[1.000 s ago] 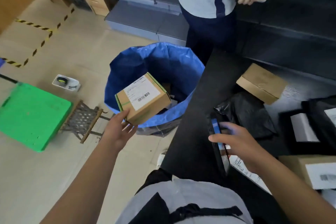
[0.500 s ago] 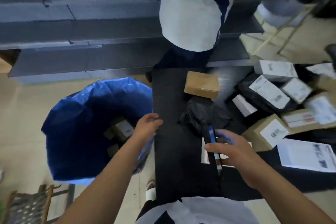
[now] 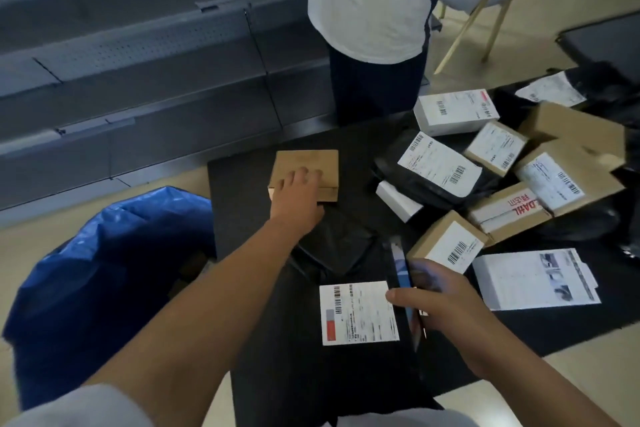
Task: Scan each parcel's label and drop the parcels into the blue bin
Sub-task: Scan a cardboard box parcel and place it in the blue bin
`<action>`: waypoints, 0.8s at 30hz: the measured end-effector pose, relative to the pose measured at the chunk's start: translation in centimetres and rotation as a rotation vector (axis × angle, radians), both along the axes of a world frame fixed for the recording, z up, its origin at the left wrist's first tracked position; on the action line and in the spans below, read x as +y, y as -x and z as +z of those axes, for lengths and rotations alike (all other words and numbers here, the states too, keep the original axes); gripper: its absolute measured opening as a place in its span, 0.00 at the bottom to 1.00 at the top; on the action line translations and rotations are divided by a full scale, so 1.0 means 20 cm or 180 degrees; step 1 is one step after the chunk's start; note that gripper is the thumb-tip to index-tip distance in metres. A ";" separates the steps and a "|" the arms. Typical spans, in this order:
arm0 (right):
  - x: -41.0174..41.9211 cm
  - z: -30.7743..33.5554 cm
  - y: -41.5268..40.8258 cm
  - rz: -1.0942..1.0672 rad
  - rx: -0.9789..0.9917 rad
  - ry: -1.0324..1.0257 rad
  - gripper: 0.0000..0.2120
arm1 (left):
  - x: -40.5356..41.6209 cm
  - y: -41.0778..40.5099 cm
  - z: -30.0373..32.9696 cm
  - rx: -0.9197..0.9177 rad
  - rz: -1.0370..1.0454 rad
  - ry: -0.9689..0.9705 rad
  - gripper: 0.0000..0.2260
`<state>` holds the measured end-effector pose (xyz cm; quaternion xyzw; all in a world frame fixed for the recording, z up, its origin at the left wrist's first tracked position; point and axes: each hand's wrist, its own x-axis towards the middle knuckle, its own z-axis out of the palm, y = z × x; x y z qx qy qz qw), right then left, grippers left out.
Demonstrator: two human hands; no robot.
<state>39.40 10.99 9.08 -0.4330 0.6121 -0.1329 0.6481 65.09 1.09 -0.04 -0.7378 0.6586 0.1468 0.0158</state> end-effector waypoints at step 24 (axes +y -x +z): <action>-0.39 -0.18 0.43 0.0484 0.0054 -0.0185 0.42 | -0.20 0.23 -0.15 -0.1943 -0.1096 -0.0372 0.38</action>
